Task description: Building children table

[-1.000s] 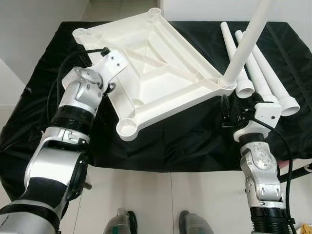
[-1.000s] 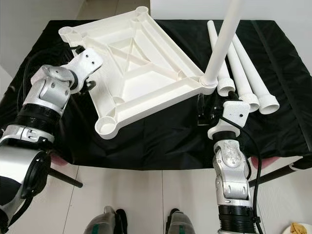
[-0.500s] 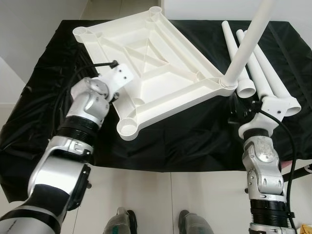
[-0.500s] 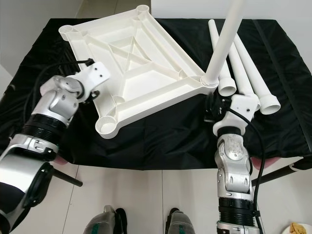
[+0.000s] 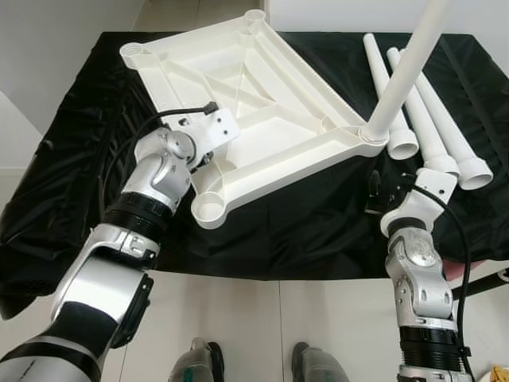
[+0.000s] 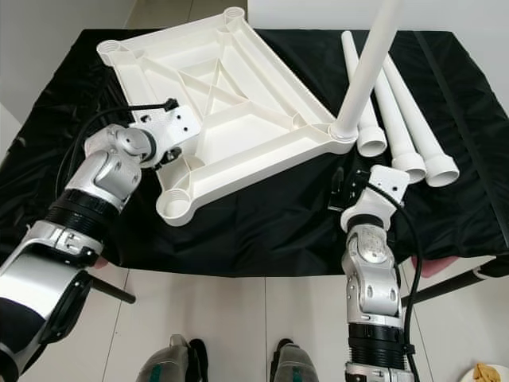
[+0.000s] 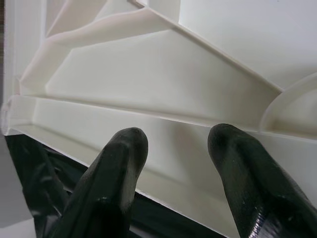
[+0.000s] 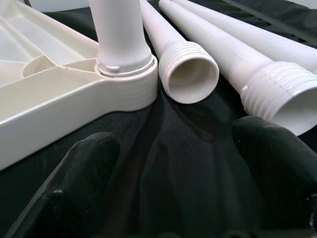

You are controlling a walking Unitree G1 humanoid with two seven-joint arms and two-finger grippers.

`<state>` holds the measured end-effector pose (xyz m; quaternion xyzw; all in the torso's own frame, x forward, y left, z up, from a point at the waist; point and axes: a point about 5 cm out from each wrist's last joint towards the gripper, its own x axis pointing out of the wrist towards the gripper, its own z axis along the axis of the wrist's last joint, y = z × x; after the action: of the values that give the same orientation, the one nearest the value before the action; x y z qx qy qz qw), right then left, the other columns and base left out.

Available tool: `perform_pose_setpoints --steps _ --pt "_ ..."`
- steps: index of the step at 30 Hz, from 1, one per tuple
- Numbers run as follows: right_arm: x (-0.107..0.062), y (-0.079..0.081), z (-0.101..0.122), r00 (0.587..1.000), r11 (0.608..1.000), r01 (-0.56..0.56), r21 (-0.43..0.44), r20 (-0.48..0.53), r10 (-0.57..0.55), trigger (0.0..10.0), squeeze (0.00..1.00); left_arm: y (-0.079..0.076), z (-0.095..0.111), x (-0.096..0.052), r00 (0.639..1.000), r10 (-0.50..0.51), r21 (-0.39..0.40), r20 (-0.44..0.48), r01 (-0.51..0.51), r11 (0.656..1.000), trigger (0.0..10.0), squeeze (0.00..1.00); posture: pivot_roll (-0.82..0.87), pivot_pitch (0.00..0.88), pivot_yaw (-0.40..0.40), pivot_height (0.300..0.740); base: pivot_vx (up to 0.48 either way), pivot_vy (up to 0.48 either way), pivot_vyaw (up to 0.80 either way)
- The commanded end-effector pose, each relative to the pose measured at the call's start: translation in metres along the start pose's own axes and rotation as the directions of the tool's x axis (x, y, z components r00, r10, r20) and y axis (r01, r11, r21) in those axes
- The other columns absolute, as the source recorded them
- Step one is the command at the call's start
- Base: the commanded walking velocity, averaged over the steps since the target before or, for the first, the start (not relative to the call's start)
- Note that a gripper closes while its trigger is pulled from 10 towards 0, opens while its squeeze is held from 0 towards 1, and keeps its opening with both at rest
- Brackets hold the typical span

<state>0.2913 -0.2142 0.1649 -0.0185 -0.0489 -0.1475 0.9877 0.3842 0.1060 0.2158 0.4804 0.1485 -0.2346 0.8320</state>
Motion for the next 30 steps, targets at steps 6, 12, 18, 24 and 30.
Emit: perform_pose_setpoints --steps 6,12,18,24,30 --pt "0.002 -0.003 -0.002 0.999 1.000 0.026 0.013 -0.037 -0.025 10.0 0.00 -0.015 -0.003 0.003 0.997 -0.071 0.026 -0.017 0.071 0.997 10.0 0.00 -0.10 0.138 0.074 0.740 0.000 0.000 0.00" --pt "0.006 -0.003 0.004 0.999 1.000 0.024 0.015 -0.024 -0.024 10.0 0.00 -0.016 -0.020 0.005 0.993 -0.063 0.043 -0.104 0.067 0.997 10.0 0.00 -0.10 0.151 0.073 0.740 0.000 0.000 0.00" --pt "0.015 -0.002 0.012 1.000 1.000 0.015 0.012 -0.009 -0.015 10.0 0.00 -0.025 -0.026 0.005 0.986 -0.102 0.064 -0.134 0.111 0.992 10.0 0.00 -0.10 0.162 0.068 0.740 0.000 0.000 0.00" --pt "0.025 0.005 0.013 0.999 0.999 -0.033 0.015 -0.027 0.034 10.0 0.00 -0.031 -0.017 0.003 0.986 -0.146 0.052 -0.082 0.150 0.987 10.0 0.00 -0.09 0.168 0.064 0.740 0.000 0.000 0.00" --pt "0.036 0.009 0.008 0.997 0.999 -0.049 0.009 -0.053 0.049 10.0 0.00 -0.033 -0.006 0.002 0.986 -0.162 0.054 -0.039 0.164 0.985 10.0 0.00 -0.09 0.171 0.063 0.740 0.000 0.000 0.00"
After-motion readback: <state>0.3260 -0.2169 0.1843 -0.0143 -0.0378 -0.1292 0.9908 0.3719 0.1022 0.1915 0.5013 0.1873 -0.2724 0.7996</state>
